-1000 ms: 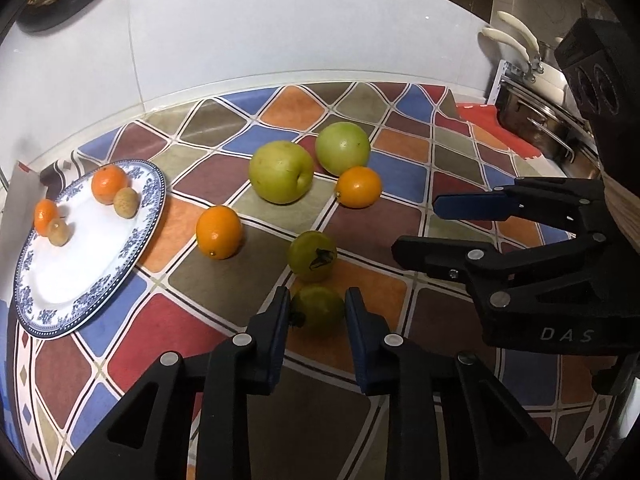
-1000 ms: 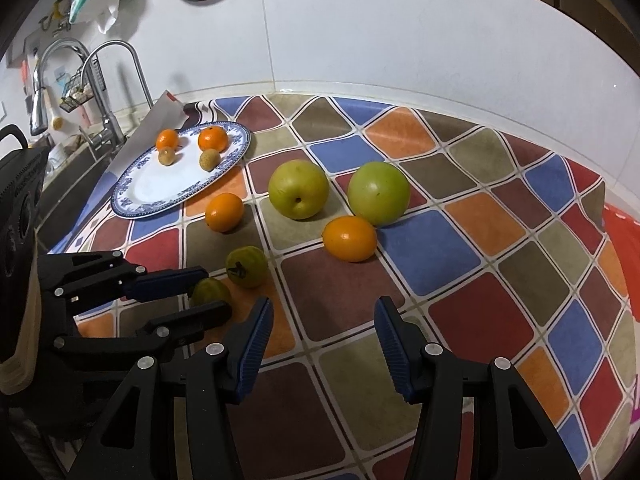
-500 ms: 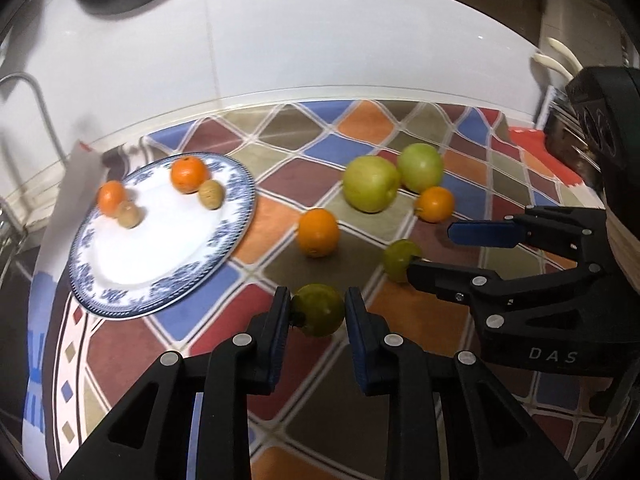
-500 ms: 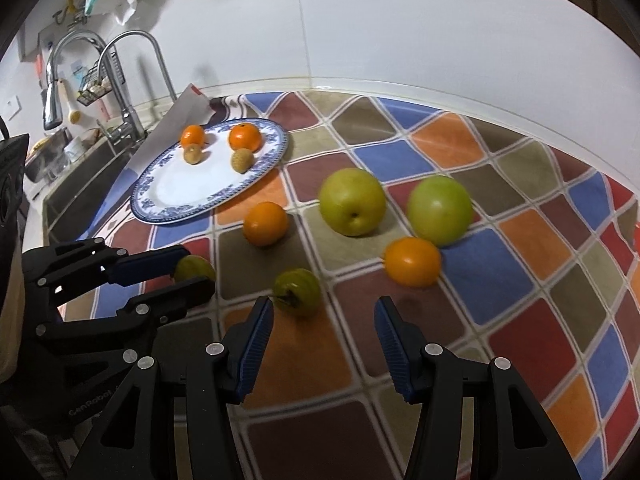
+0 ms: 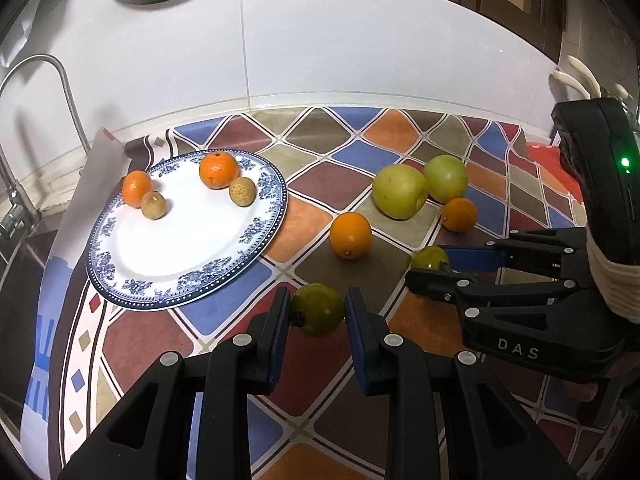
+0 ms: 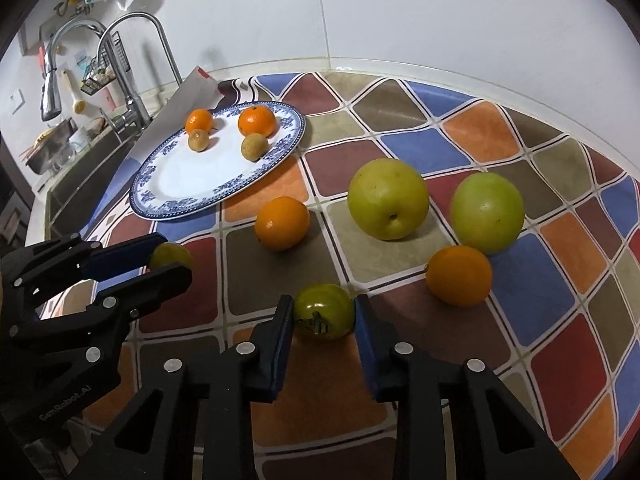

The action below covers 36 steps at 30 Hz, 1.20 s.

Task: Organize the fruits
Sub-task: 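Close the left tool on a dark green fruit while the right tool grasps another green fruit, then carry the dark green fruit with the left tool while the right tool carries its green fruit to the plate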

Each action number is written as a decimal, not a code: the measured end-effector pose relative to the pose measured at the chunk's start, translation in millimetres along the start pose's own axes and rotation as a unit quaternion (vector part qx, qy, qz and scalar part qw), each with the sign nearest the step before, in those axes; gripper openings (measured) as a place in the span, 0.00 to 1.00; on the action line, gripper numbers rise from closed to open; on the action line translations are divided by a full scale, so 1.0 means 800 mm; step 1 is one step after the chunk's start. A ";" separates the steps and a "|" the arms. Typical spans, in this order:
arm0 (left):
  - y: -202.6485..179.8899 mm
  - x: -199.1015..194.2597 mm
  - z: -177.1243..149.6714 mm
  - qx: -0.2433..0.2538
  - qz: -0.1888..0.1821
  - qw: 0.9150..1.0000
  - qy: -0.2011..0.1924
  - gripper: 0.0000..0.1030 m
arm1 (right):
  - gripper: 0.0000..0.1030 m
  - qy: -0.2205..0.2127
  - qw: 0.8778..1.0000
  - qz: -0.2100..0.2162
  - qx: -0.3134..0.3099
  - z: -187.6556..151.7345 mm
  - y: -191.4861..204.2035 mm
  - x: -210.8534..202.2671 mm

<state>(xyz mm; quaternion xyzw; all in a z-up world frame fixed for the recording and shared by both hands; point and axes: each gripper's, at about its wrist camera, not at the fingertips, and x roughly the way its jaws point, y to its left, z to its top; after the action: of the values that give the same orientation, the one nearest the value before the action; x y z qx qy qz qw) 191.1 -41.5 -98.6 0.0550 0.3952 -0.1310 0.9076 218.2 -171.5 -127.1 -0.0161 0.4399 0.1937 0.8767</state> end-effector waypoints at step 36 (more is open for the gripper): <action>0.059 -0.132 0.001 0.006 0.017 0.994 -0.112 0.27 | 0.30 -0.118 0.993 0.011 0.011 0.019 0.097 -0.110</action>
<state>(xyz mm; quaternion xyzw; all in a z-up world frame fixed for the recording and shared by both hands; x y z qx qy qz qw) 135.7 24.6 -21.0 0.0523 0.2894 -0.1232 0.9478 155.0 -125.4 -38.1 0.0214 0.3357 0.1988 0.9205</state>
